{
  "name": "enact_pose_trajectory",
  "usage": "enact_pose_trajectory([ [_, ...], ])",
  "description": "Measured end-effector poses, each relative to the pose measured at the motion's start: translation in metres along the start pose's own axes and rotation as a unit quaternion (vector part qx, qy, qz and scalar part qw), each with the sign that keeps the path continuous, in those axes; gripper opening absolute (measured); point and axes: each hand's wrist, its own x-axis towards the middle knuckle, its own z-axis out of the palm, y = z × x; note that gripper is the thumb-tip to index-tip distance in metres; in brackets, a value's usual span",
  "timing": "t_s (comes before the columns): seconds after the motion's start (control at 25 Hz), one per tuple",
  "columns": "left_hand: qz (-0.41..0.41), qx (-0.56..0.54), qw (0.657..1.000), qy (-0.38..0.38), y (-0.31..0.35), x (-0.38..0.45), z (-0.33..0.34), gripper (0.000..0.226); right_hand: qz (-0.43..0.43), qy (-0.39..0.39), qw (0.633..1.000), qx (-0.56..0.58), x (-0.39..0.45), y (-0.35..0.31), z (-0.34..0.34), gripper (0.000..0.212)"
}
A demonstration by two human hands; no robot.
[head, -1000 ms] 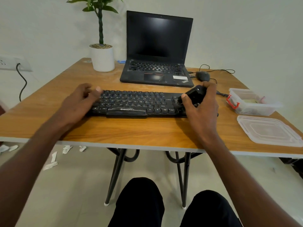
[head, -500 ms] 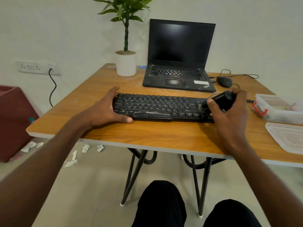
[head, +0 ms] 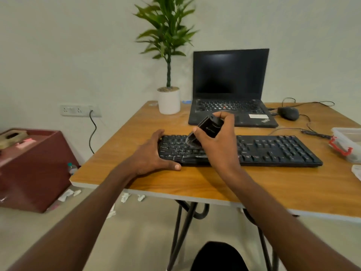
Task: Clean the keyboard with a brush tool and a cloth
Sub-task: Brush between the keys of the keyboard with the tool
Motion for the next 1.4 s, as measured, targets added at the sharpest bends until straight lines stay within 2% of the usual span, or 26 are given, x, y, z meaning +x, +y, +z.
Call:
enact_pose_trajectory([
  [0.12,0.010,0.004,1.000,0.005,0.000,0.003,-0.001,0.159,0.036,-0.021,0.999,0.029,0.023,-0.006,0.037,0.055],
  [0.24,0.026,-0.019,0.999,-0.002,-0.002,0.007,-0.002,0.159,0.043,-0.079,0.996,-0.021,0.045,-0.003,0.064,0.053],
  [0.36,0.051,-0.048,0.998,0.000,-0.006,0.011,-0.002,0.149,0.005,-0.148,0.986,-0.071,0.055,0.004,0.080,0.051],
  [0.44,0.051,-0.056,0.997,0.007,-0.009,0.012,-0.001,0.149,-0.045,-0.187,0.971,-0.145,0.060,0.006,0.082,0.050],
  [0.56,0.042,-0.050,0.998,0.013,-0.014,0.016,-0.001,0.154,-0.109,-0.174,0.938,-0.278,0.071,0.004,0.076,0.051],
  [0.64,0.045,-0.051,0.998,0.017,-0.017,0.018,0.000,0.153,-0.106,-0.165,0.949,-0.246,0.075,0.004,0.075,0.049],
  [0.76,0.047,-0.052,0.997,0.019,-0.017,0.018,0.000,0.153,-0.100,-0.220,0.954,-0.177,0.071,0.010,0.076,0.048],
  [0.8,0.042,-0.045,0.998,0.018,-0.016,0.018,0.000,0.154,-0.112,-0.215,0.951,-0.194,0.069,0.014,0.075,0.048],
  [0.88,0.033,-0.027,0.999,0.021,-0.015,0.017,0.000,0.156,-0.132,-0.151,0.950,-0.238,0.067,0.017,0.070,0.048],
  [0.96,0.033,-0.025,0.999,0.024,-0.013,0.017,0.001,0.154,-0.152,-0.114,0.955,-0.227,0.065,0.017,0.069,0.046],
  [1.12,0.035,-0.023,0.999,0.026,-0.013,0.017,0.001,0.147,-0.165,-0.210,0.952,-0.152,0.058,0.015,0.074,0.042],
  [1.16,0.034,-0.020,0.999,0.025,-0.013,0.018,0.001,0.148,-0.165,-0.198,0.952,-0.164,0.059,0.015,0.073,0.040],
  [1.32,0.025,-0.001,0.999,0.029,-0.013,0.018,0.001,0.151,-0.176,-0.069,0.945,-0.267,0.061,0.017,0.070,0.034],
  [1.4,0.023,0.001,0.999,0.027,-0.013,0.018,0.000,0.150,-0.191,-0.061,0.931,-0.304,0.060,0.019,0.073,0.035],
])
